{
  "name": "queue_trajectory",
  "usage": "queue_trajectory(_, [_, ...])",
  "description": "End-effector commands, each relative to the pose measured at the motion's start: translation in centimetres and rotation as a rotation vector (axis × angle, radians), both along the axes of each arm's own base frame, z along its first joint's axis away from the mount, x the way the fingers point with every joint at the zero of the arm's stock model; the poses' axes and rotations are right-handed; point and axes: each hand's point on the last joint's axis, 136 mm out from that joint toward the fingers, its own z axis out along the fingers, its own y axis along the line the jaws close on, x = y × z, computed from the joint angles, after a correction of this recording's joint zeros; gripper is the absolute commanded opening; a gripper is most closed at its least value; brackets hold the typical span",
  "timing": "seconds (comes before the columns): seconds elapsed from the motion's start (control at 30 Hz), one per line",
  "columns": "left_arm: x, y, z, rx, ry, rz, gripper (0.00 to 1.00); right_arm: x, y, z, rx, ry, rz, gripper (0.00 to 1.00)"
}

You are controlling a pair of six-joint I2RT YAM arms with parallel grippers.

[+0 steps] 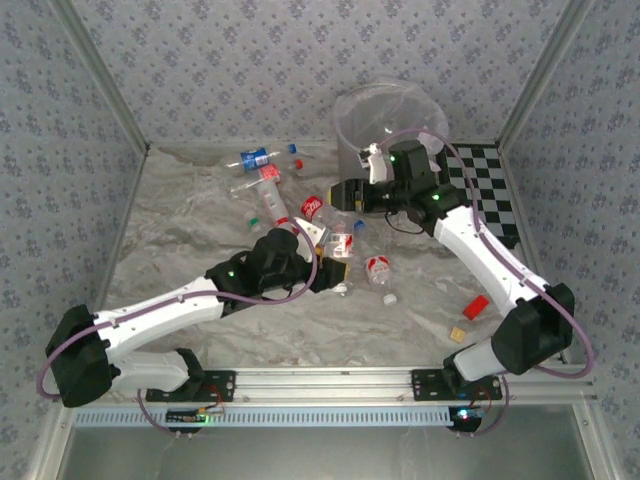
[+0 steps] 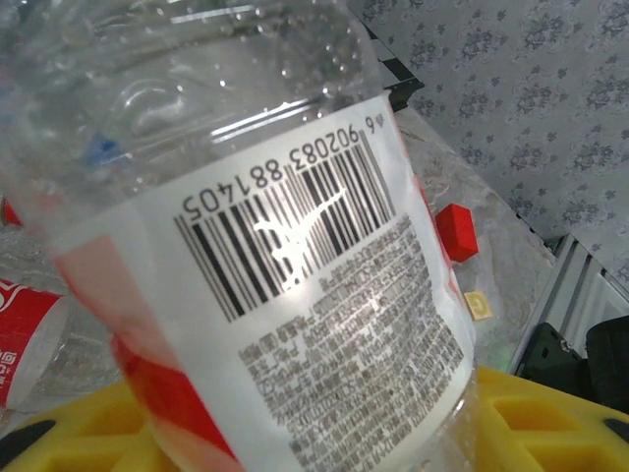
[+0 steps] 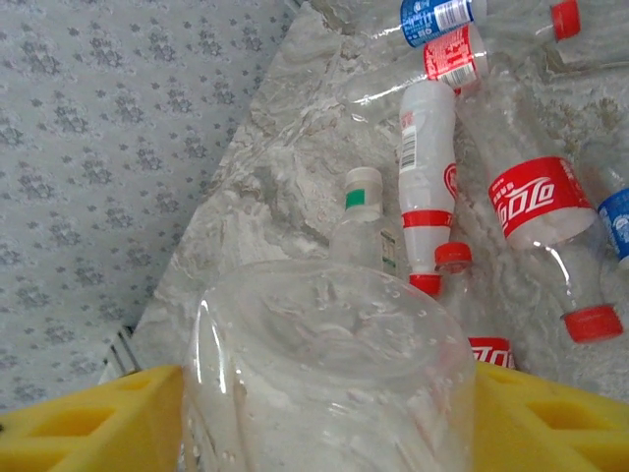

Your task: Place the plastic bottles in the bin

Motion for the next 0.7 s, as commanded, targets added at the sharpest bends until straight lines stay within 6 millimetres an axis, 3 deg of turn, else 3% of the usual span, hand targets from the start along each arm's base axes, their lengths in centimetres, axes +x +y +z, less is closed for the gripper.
queue_trajectory(0.0, [-0.7,-0.9,1.1,-0.044,-0.020,-0.061,0.48,0.0,-1.2,1.2,0.012,-0.018,-0.023,0.64])
queue_trajectory(0.23, [-0.8,-1.5,1.1,-0.038,0.000,-0.083,0.54,0.2,-2.3,2.2,0.005,-0.036,-0.040,0.55])
queue_trajectory(0.3, [-0.9,-1.4,1.3,-0.038,0.006,-0.084,0.73,0.4,-3.0,3.5,0.002,-0.064,-0.051,0.54])
queue_trajectory(0.37, [-1.0,-1.2,1.5,-0.029,0.001,-0.080,0.89,0.6,-3.8,5.2,-0.001,-0.104,-0.068,0.53])
queue_trajectory(0.43, [-0.9,-0.8,1.7,-0.018,-0.006,-0.073,0.97,0.8,-4.4,7.3,0.002,-0.153,-0.082,0.52])
queue_trajectory(0.67, [0.3,1.6,1.5,0.036,-0.012,0.053,1.00,2.8,-8.0,14.8,-0.008,-0.347,-0.193,0.48])
